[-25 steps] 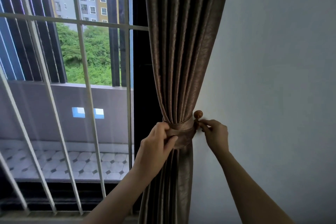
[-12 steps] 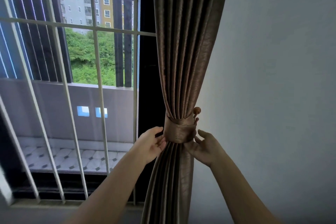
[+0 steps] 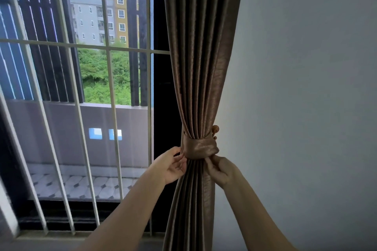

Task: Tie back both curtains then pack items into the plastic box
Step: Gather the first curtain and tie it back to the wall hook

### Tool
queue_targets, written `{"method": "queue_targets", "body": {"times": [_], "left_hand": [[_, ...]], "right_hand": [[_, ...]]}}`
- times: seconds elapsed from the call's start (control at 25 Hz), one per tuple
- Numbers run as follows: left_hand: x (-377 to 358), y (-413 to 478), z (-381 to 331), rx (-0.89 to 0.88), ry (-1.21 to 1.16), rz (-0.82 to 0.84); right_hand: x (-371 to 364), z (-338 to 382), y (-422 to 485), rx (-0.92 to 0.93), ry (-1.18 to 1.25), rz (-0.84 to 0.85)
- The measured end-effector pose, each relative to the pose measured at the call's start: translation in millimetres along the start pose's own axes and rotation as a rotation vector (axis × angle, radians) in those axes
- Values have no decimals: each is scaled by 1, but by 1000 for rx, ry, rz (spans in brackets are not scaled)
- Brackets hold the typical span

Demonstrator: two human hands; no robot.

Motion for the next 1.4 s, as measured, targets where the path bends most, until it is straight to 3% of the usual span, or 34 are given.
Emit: {"method": "queue_targets", "body": {"times": [0.08,0.16,0.32,0.4,0.48,0.6,0.68,0.76,0.92,1.0,1.04,1.12,1.16,1.24,1.32,1.4], "left_hand": [[-3,-1,1,-2,22,7],[-4,-6,1,5,48,10],[4,-5,3,7,68,21],[14,-1,5,-76,126,5],[29,2,2,-292,272,14],[47,-6,5,-622,678,160],[50,-11,5,-856,1034,168],[46,-13,3,-1035,1234,148],[48,-2,9,-997,1282,241],[45,-8,14,-1018,1285,304],[42,-12,18,-1042,1286,340],[37,-18,26,-1077,1272,409],[35,-19,28,-1090,1271,413],[37,-15,23,-1106,1227,308],[43,-13,15,-1122,1177,224],[45,-17,14,-1134,1199,277]], "right_hand": [[-1,-5,2,-59,119,94],[1,-9,-3,-66,119,50],[13,-26,-17,-46,25,31],[24,-35,-19,35,-59,10],[44,-38,-18,247,-319,-106],[60,-32,-28,653,-961,-395],[47,-30,-32,825,-1224,-374],[31,-32,-30,909,-1413,-353],[9,-34,-14,910,-1416,-290],[7,-39,-6,663,-1216,-35],[10,-40,-4,486,-996,99],[25,-30,1,257,-652,147],[28,-22,2,240,-639,120],[29,-11,4,339,-829,31],[32,-10,-5,614,-1073,-88],[43,-13,-17,865,-1168,-196]]}}
Point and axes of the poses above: each hand's wrist, its own y-axis towards the middle knuckle, its own x-axis out of the back of the hand, z = x × y, the point moved 6 cm from there along y, towards the middle knuckle, and after that the axes turned 12 degrees about -x, right-handed, at the moved point
